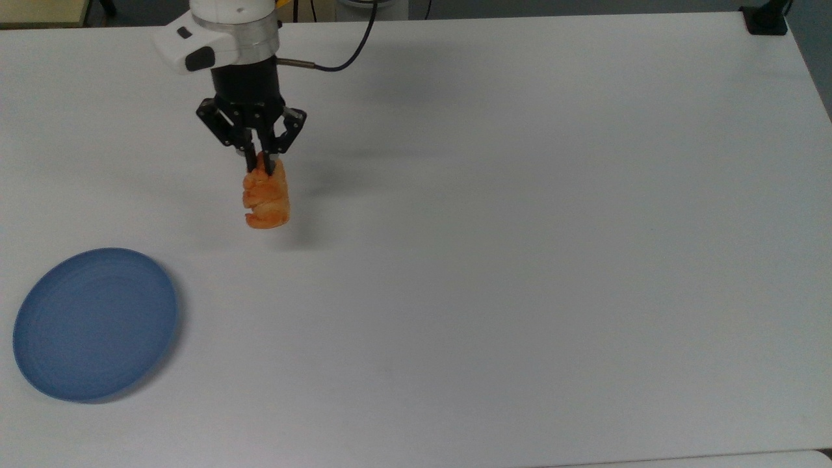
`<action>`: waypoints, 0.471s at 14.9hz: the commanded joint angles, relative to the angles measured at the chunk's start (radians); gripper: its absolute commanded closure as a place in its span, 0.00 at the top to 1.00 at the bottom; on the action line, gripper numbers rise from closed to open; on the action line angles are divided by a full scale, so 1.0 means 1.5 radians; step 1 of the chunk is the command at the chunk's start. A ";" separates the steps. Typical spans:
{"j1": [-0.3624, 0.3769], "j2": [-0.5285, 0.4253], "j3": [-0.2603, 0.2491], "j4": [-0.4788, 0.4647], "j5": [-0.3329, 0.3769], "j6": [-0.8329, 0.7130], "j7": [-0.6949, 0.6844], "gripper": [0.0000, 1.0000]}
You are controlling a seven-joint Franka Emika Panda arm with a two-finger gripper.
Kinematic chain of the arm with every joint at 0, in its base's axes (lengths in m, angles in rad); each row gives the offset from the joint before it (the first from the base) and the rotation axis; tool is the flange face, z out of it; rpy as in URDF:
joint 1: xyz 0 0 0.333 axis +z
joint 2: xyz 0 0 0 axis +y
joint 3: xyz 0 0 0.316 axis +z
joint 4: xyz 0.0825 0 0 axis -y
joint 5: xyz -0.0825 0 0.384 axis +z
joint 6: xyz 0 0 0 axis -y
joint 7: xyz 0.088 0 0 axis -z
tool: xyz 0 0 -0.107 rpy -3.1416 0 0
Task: Put the bread on the table
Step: 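Lift the bread roll off the plate and carry it away from the plate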
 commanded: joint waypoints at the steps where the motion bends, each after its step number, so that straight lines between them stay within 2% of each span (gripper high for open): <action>1: 0.035 -0.091 -0.001 -0.123 0.002 -0.027 0.025 0.21; 3: 0.052 -0.100 -0.001 -0.152 -0.002 -0.048 0.025 0.21; 7: 0.060 -0.095 0.000 -0.158 -0.035 -0.126 0.027 0.22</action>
